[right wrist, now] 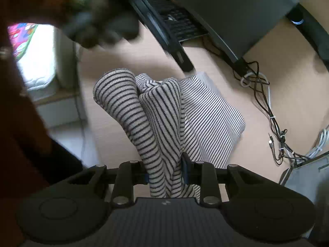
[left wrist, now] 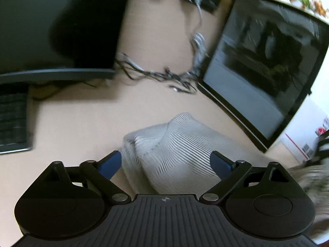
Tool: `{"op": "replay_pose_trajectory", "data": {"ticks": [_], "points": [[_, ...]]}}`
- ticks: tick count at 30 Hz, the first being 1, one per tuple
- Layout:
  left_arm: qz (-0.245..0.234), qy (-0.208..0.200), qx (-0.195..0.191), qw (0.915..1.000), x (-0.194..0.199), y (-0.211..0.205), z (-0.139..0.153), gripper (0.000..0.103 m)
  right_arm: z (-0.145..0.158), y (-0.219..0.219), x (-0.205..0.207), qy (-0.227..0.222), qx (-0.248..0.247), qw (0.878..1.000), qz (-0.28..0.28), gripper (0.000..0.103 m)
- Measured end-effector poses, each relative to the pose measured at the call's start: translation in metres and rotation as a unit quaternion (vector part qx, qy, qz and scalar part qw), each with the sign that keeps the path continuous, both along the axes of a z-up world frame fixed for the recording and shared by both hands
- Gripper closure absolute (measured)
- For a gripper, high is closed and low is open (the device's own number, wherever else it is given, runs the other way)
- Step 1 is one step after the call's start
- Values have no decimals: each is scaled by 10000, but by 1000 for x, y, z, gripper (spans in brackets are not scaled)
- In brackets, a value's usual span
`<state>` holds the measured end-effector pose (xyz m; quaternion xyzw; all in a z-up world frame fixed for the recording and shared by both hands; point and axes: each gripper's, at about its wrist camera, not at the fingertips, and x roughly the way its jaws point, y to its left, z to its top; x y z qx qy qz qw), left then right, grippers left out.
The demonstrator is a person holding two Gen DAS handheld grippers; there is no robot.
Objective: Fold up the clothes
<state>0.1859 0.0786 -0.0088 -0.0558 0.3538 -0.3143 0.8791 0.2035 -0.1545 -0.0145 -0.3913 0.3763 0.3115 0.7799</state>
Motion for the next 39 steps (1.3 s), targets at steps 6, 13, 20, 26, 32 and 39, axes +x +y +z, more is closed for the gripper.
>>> {"op": "replay_pose_trajectory", "data": {"ticks": [6,13,20,26,32,39], "points": [[-739,332,498,9955,11,-21,-30,29,44,16,15,106,-522,9944,912,75],[-493,548,500,9960,7,-13,-42,34,-2,28,126,-197,-544,9937,960,73],[-117,482,335,9982,-5,7,-31,23,-48,34,174,-42,-93,9962,868,73],[128,86,312,9994,-12,26,12,16,-51,27,184,46,274,9961,842,72],[-227,-281,261,9990,-5,-5,44,14,-52,23,194,134,552,9949,838,72],[-316,-159,1033,9940,19,-49,13,18,-52,19,201,243,862,9932,746,72]]}}
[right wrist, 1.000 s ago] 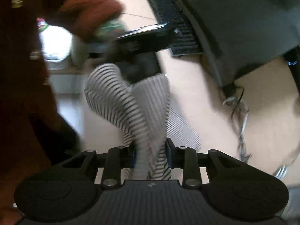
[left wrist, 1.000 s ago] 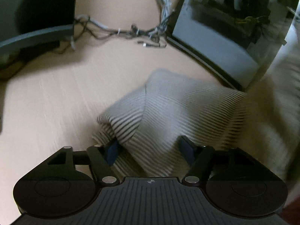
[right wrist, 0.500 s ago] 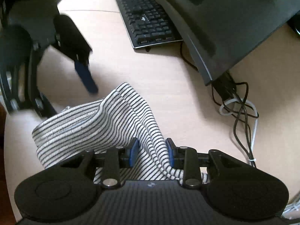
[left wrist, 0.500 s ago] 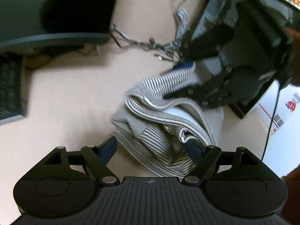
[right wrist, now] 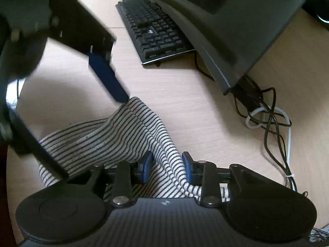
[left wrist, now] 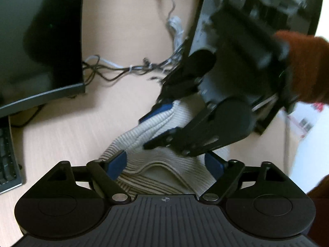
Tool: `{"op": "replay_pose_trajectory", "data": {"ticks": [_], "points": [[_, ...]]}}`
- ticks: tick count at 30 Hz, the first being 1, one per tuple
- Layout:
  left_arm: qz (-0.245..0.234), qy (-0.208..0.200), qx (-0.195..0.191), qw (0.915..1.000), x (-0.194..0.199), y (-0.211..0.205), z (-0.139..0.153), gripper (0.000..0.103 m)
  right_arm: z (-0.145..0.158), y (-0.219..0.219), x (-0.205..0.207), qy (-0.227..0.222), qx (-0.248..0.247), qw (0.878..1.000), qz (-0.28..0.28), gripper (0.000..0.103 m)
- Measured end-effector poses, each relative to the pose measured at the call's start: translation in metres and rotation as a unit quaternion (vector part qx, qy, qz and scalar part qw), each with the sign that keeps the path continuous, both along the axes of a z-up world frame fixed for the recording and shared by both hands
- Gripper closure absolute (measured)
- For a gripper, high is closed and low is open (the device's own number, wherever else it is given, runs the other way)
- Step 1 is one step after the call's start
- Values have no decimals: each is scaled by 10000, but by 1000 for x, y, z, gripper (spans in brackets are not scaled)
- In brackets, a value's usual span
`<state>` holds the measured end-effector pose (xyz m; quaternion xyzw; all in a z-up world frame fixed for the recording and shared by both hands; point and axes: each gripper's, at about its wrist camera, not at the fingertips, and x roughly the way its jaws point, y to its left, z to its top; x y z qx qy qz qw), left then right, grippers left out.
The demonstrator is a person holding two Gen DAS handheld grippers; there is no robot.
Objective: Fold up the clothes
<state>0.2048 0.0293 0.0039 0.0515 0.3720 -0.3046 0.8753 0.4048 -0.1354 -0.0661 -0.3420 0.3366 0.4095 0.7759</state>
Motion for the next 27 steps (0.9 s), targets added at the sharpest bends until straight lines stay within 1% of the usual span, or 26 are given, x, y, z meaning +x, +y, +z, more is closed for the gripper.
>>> {"op": "replay_pose_trajectory", "data": {"ticks": [2,5,6,7,8,9,10,12,14,16,17,18,20,23,24,25,26,27], "points": [[95,47,129,9999,6,-1,-7,20,1,-3,0,15,108,9999,-51,72],[288,148,184,9993,14,5,-14,20,11,-10,-3,-45,428,9987,-270,66],[360,185,185,9990,16,9,-16,20,16,-16,-6,-133,591,9972,-429,61],[416,223,170,9987,18,11,-18,20,22,-22,-10,-237,761,9950,-602,52],[462,265,121,9985,19,14,-21,20,27,-27,-15,-341,930,9921,-775,47],[498,308,52,9983,20,16,-23,20,32,-36,-19,-445,1127,9874,-1022,38],[530,352,-19,9980,21,18,-24,20,37,-48,-24,-506,1362,9805,-1327,34],[597,382,-76,9975,22,20,-28,20,39,-73,-26,-422,1781,9644,-1910,34],[662,410,-97,9969,24,21,-30,19,38,-97,-27,-301,2146,9440,-2488,34],[710,482,-153,9962,26,22,-33,19,37,-114,-27,-243,2424,9268,-2860,42],[730,514,-171,9959,26,23,-33,19,36,-122,-27,-219,2559,9177,-3031,44],[746,533,-180,9956,26,24,-34,19,36,-129,-27,-175,2664,9120,-3114,44],[774,559,-192,9952,24,26,-35,18,33,-133,-27,19,2772,9071,-3166,44],[790,591,-196,9949,24,27,-36,17,21,-132,-21,628,2904,9013,-3154,43],[793,600,-193,9949,24,28,-37,17,18,-130,-19,780,2879,9003,-3169,42],[803,599,-183,9948,24,28,-37,17,15,-124,-18,828,2820,9017,-3171,43],[818,593,-170,9947,24,28,-37,17,13,-119,-16,781,2780,9033,-3171,47],[840,588,-149,9946,23,29,-37,17,13,-114,-15,716,2747,9049,-3172,62]]}}
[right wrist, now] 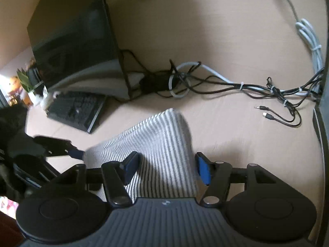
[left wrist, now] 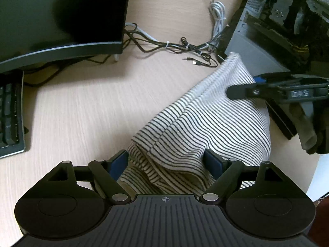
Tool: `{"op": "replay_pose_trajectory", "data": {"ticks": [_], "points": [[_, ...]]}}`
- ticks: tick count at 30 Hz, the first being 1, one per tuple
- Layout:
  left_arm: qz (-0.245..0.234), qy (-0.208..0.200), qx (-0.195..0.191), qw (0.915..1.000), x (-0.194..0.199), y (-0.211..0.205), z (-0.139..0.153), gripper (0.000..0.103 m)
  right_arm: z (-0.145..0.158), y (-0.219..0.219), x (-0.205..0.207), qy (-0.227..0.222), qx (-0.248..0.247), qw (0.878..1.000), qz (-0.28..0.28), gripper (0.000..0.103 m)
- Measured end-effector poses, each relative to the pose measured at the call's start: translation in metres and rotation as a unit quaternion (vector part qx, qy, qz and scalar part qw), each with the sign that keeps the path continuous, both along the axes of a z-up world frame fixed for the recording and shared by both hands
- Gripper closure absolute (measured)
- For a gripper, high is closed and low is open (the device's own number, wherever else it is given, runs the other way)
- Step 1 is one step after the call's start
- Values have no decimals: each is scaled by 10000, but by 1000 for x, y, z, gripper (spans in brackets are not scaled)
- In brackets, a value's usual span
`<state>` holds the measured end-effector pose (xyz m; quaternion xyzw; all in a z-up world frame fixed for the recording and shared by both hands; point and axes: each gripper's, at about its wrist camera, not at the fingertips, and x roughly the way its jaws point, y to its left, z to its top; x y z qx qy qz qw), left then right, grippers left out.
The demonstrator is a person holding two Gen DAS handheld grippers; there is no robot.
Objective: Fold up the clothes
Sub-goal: 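Grasp the folded shirt edge with the right gripper and lift it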
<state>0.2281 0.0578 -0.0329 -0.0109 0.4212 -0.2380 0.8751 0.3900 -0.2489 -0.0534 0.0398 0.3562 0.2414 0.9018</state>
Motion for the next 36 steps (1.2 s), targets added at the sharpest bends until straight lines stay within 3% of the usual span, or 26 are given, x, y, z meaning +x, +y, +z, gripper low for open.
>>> {"op": "replay_pose_trajectory", "data": {"ticks": [3,7,10,12,18,22,26,30,33,36], "points": [[68,6,53,10000,-3,4,1,17,15,18,-3,-418,-125,9987,260,74],[136,56,37,9999,-5,11,0,17,10,40,9,-537,-546,9955,566,75],[216,30,55,9997,-6,12,1,17,-26,44,39,55,-632,9970,441,72],[240,-14,93,9997,-7,13,4,17,-41,40,48,295,-393,9984,283,68],[178,-610,252,9977,-12,14,45,19,-40,41,42,199,-418,9986,265,68],[-14,-853,150,9962,-3,13,63,12,-28,45,37,-18,-502,9980,396,73],[-204,-635,391,9970,7,3,44,12,-8,49,28,-330,-473,9953,780,80],[-405,-293,206,9985,10,2,26,13,14,49,11,-607,-223,9880,1402,83],[-503,-125,82,9986,10,2,17,23,10,52,15,-491,-45,9853,1634,83],[-493,-30,152,9987,7,-1,8,27,-10,62,31,-208,-87,9871,1586,83]]}}
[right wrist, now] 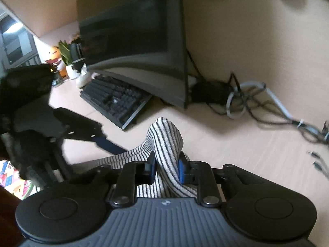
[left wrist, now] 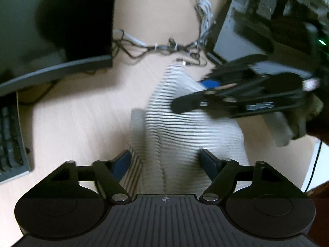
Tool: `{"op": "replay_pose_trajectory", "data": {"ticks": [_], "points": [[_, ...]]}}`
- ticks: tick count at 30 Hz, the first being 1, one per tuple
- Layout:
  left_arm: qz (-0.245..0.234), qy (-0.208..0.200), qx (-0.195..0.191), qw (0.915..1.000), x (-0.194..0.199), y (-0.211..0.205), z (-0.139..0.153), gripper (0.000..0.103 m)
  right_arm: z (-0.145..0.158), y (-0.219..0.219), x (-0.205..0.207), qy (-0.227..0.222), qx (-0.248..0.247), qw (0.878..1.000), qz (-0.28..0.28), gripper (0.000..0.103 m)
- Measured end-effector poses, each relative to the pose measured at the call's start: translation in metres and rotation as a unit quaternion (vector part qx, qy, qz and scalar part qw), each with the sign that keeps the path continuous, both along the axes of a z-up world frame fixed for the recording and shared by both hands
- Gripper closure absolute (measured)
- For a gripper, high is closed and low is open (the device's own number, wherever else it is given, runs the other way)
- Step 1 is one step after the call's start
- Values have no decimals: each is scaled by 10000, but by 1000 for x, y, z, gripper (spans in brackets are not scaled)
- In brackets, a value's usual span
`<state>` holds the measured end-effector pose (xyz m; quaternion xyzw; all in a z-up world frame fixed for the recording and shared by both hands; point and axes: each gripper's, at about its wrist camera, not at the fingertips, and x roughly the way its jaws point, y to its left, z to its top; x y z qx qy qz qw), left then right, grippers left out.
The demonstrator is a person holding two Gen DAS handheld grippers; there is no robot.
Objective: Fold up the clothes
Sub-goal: 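Grasp the folded shirt edge with the right gripper and lift it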
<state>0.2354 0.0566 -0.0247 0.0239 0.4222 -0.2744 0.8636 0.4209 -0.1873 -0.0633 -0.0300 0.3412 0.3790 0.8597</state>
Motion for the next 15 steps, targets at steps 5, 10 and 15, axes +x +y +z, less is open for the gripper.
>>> {"op": "replay_pose_trajectory", "data": {"ticks": [5,10,15], "points": [[162,104,-93,9998,-2,4,-4,27,-17,15,10,68,-419,9988,-248,67],[315,193,-304,9989,-4,8,-11,22,1,-1,-13,-197,-417,9957,-803,41],[537,307,-433,9971,-4,14,-16,10,16,-35,-40,-89,-139,9872,-1586,39]]}}
